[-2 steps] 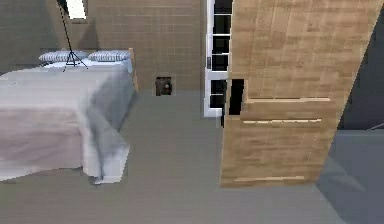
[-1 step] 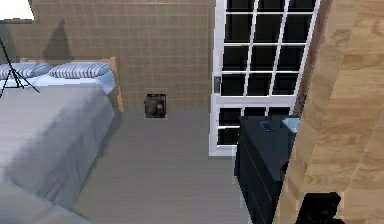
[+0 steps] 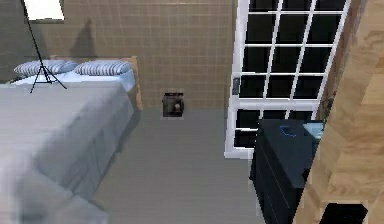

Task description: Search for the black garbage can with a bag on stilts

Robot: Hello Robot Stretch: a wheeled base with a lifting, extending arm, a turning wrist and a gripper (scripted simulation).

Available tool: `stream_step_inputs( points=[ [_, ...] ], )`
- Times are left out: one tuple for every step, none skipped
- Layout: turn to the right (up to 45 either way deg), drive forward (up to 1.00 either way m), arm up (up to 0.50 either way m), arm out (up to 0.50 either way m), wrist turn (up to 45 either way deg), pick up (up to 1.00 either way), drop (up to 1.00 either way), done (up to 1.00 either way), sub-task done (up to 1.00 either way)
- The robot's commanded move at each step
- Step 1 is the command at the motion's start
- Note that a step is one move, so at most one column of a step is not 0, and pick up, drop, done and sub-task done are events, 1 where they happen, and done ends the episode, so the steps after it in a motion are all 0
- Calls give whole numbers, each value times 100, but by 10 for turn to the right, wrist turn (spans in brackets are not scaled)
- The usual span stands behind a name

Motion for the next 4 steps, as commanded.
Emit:
stream_step_inputs(
  points=[
    [0, 65, 0, 0, 0, 0, 0, 0, 0],
    [0, 100, 0, 0, 0, 0, 0, 0, 0],
    [60, 0, 0, 0, 0, 0, 0, 0, 0],
    [0, 40, 0, 0, 0, 0, 0, 0, 0]
  ],
)
